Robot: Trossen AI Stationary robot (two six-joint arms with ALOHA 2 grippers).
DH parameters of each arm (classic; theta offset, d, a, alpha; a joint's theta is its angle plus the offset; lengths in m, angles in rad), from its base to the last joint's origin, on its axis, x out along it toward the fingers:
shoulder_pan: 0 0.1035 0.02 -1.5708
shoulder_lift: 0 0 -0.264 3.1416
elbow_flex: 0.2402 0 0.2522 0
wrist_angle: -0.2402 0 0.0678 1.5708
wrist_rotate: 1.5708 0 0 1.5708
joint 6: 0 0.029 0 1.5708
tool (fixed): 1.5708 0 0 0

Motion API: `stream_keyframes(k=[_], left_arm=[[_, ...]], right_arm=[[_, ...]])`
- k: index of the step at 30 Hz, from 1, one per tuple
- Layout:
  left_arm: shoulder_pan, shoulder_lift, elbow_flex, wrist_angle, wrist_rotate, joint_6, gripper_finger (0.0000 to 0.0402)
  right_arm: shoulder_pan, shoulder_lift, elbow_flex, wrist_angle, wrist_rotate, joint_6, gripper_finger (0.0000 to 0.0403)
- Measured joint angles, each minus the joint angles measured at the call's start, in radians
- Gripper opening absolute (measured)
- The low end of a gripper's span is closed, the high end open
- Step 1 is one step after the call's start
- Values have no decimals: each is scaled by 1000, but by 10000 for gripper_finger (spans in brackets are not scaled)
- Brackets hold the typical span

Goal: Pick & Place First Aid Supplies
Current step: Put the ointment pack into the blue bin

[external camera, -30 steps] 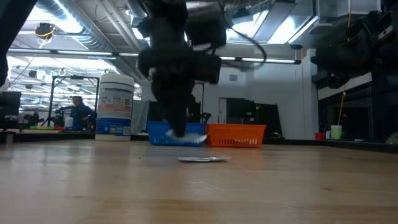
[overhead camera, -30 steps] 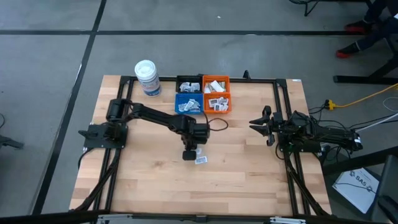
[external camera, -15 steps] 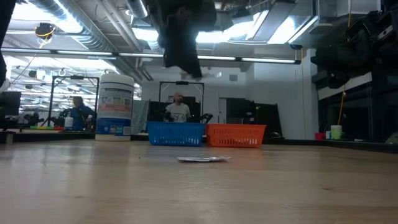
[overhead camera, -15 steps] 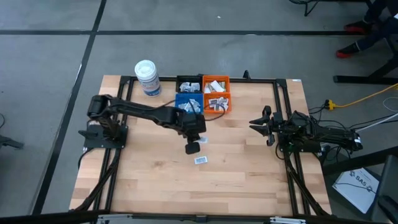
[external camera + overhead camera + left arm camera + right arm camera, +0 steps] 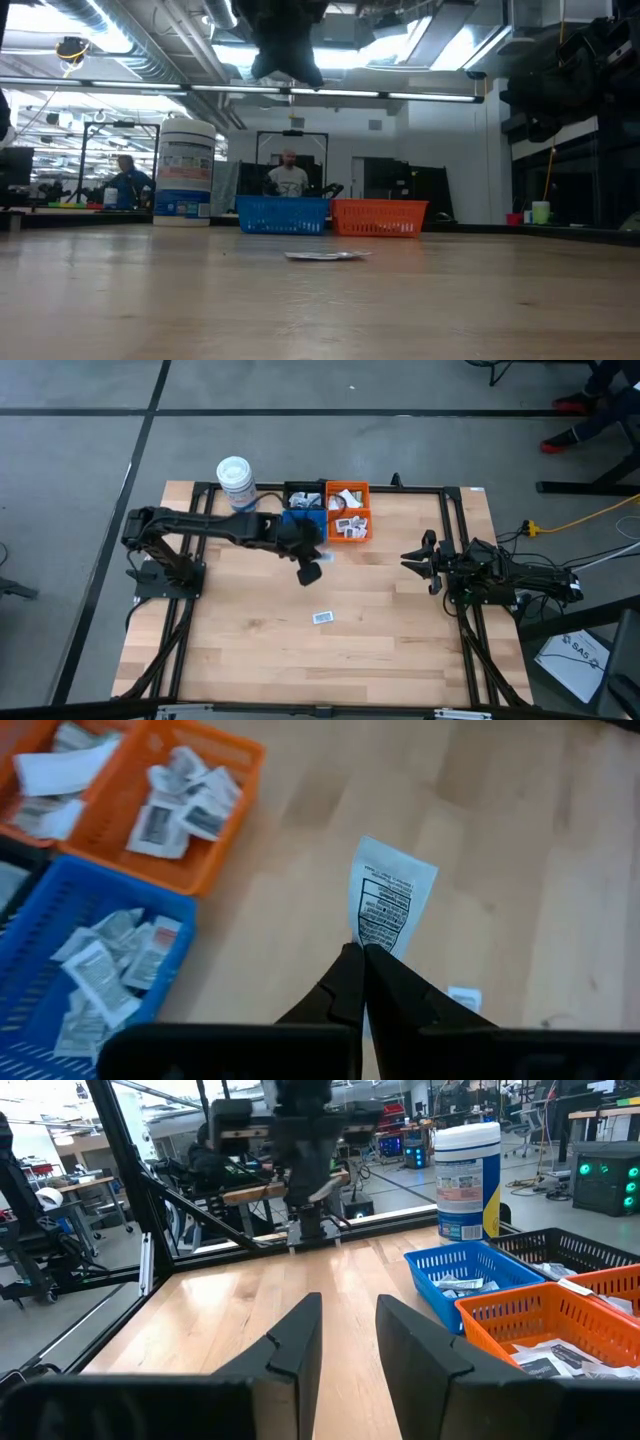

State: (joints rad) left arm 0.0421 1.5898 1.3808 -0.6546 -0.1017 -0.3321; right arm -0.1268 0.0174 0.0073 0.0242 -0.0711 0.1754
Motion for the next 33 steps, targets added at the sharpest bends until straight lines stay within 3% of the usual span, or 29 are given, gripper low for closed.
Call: stream_keyframes(k=[13,20,25,33], left_arm=[[209,4,0,-29,-25,-16,2],[346,13,0,-123,-25,98,2],[424,42,1,-125,47,185,3],[453,158,0,-126,70,316,3]], right_arm=[[0,0,0,0,0,0,100],[0,0,0,0,0,0,100],[0,0,0,0,0,0,100],[0,0,0,0,0,0,100]])
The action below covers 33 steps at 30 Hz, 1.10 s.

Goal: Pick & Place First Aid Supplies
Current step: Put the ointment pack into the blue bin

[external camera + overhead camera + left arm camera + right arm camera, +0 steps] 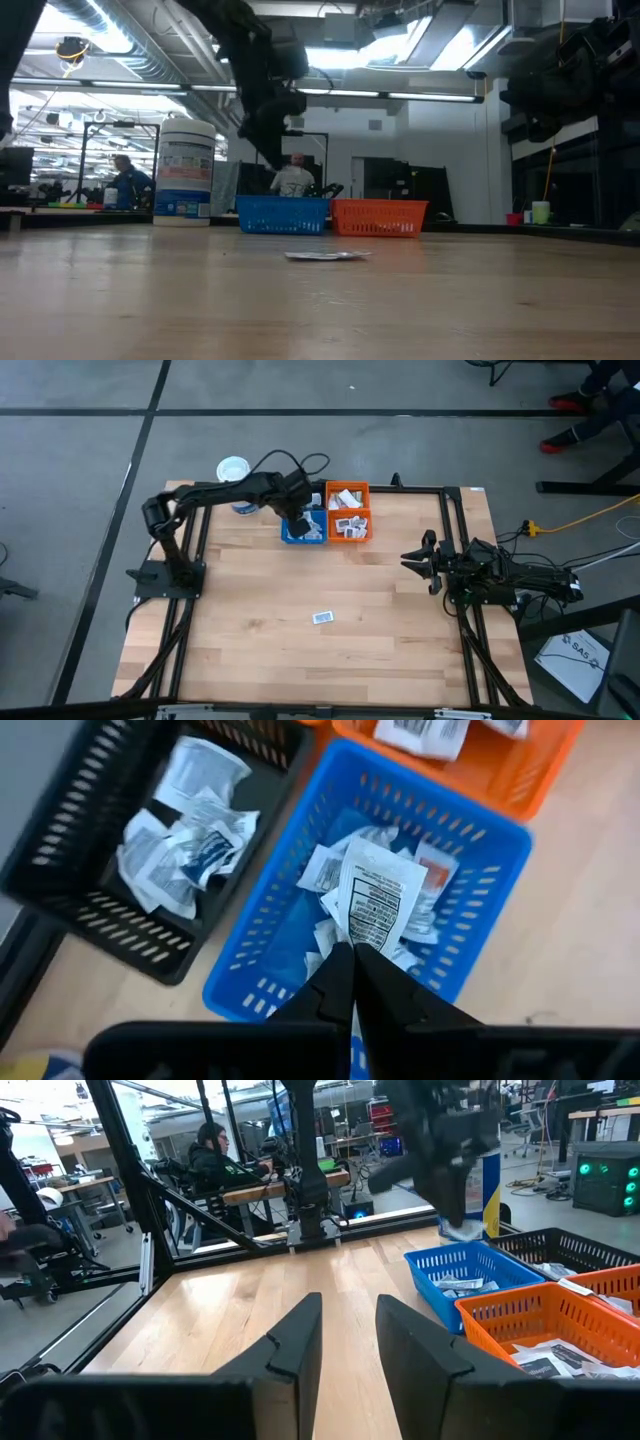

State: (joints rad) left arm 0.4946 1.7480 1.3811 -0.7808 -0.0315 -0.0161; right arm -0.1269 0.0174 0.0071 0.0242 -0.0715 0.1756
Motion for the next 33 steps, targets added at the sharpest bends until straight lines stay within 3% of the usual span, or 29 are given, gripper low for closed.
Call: stream_keyframes(k=[10,17,27,33], left_arm=[[-2,73,0,7,7,177,12],[11,67,0,59,79,160,76],[-4,67,0,42,63,126,151],[-11,66,0,24,177,108,184]], right_arm=[[0,0,0,0,0,0,100],[0,0,0,0,0,0,100],[0,0,0,0,0,0,100],[0,0,0,0,0,0,100]])
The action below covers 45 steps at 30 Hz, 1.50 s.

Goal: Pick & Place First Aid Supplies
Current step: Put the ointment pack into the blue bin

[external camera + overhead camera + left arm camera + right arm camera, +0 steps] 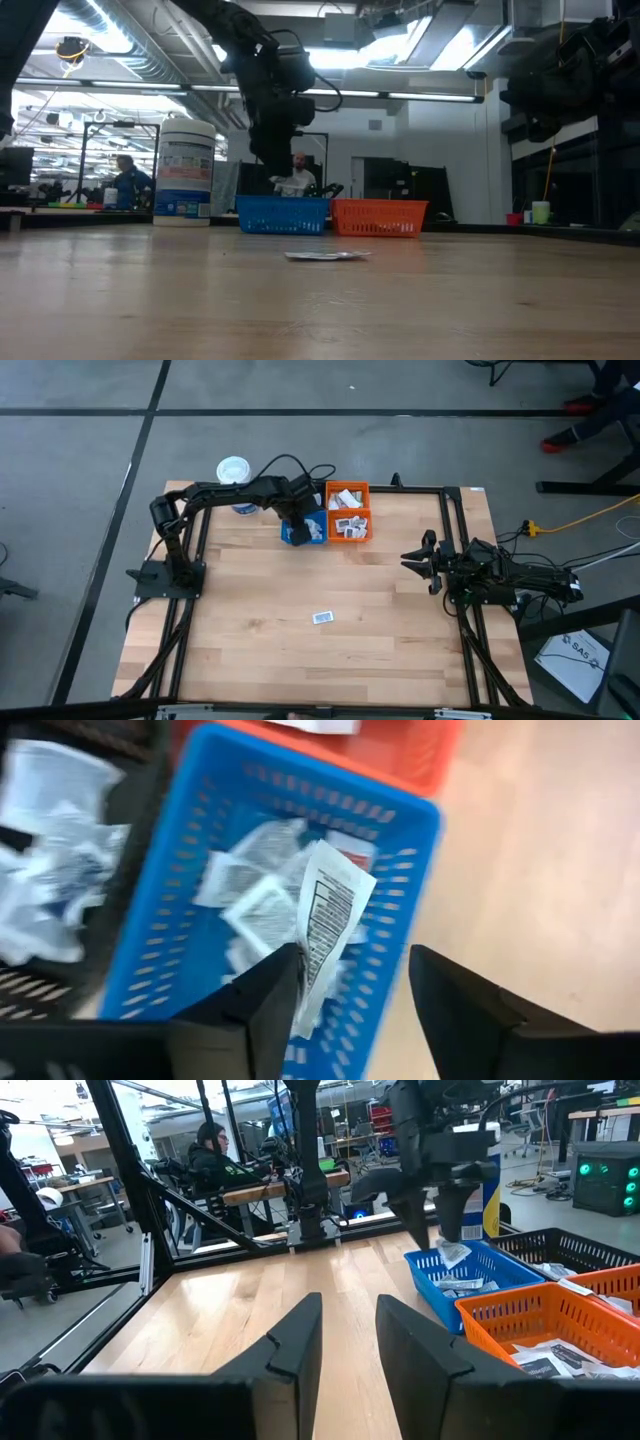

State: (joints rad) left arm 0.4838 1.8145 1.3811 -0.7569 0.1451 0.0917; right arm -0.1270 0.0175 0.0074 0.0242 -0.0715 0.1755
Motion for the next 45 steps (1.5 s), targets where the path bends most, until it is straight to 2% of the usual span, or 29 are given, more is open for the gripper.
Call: stream_keyframes(k=[5,10,17,23,25,31,37,45], left_arm=[[6,0,0,-11,57,5,204],[37,-1,0,-11,64,5,194],[22,24,0,-37,60,147,172],[-17,44,-1,-74,57,335,173],[-27,48,1,-41,54,362,173],[-27,51,0,-32,-59,360,172],[-48,50,0,-30,-84,340,170],[-30,44,0,33,-263,311,169]], right_arm=[[0,0,0,0,0,0,100],[0,0,0,0,0,0,100],[0,0,0,0,0,0,100],[0,0,0,0,0,0,100],[0,0,0,0,0,0,100],[0,1,0,0,0,0,100],[0,1,0,0,0,0,100],[0,1,0,0,0,0,100]])
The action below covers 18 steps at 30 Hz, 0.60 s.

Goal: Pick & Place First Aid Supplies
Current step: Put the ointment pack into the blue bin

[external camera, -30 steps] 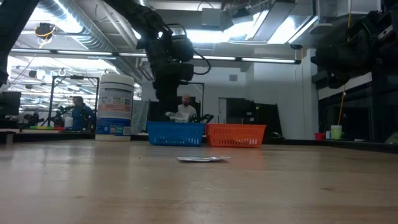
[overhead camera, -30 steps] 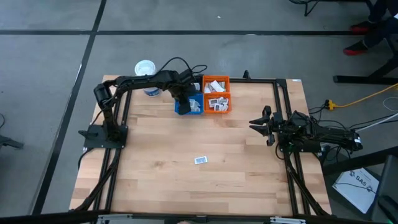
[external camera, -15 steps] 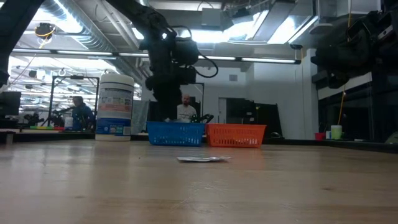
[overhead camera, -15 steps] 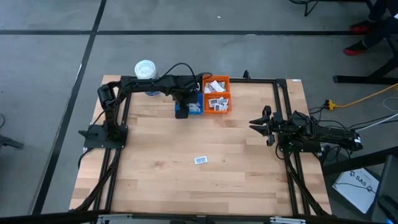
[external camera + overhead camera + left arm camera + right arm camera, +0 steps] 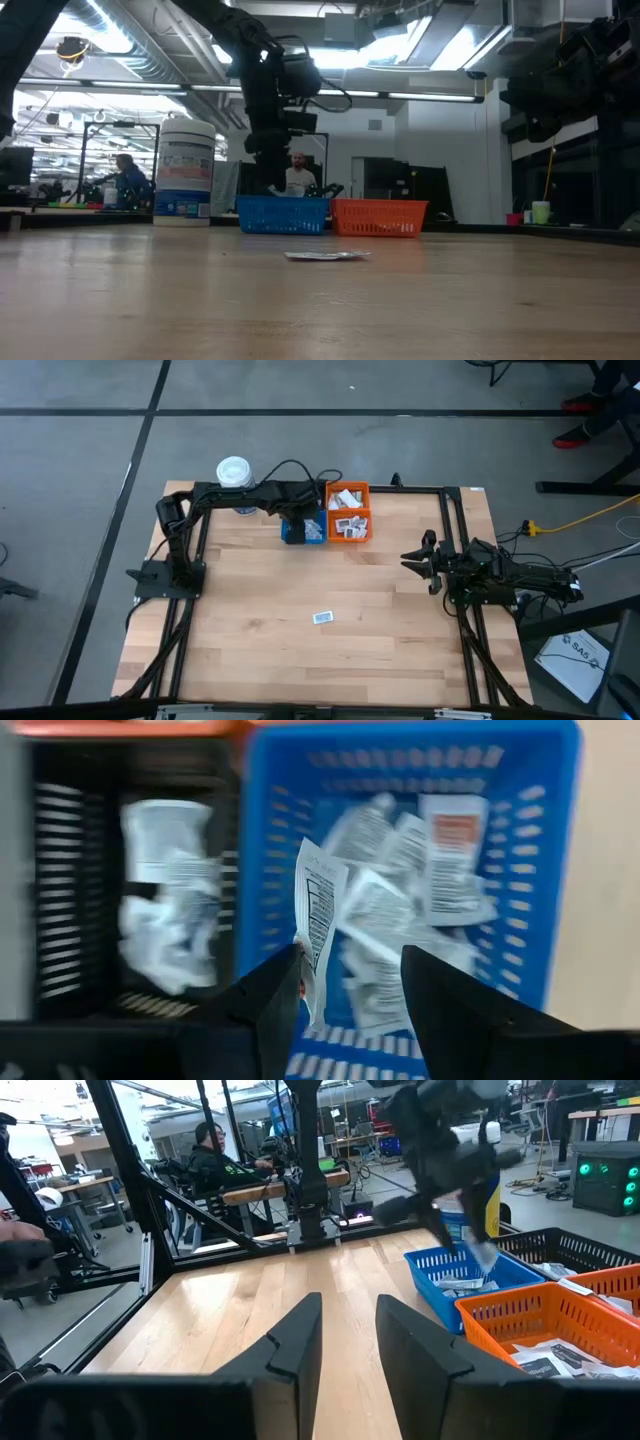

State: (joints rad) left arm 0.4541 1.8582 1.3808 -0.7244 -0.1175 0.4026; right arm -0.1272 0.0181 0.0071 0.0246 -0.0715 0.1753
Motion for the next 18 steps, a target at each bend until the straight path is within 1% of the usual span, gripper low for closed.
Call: stream_keyframes(k=[2,10,18], left_arm=[[7,-18,0,22,-21,0,169],[28,-92,0,87,-14,-37,169],[23,-98,0,80,-7,-85,169]], right_arm=[[0,0,0,0,0,0,100],[0,0,0,0,0,0,100],[0,0,0,0,0,0,100]])
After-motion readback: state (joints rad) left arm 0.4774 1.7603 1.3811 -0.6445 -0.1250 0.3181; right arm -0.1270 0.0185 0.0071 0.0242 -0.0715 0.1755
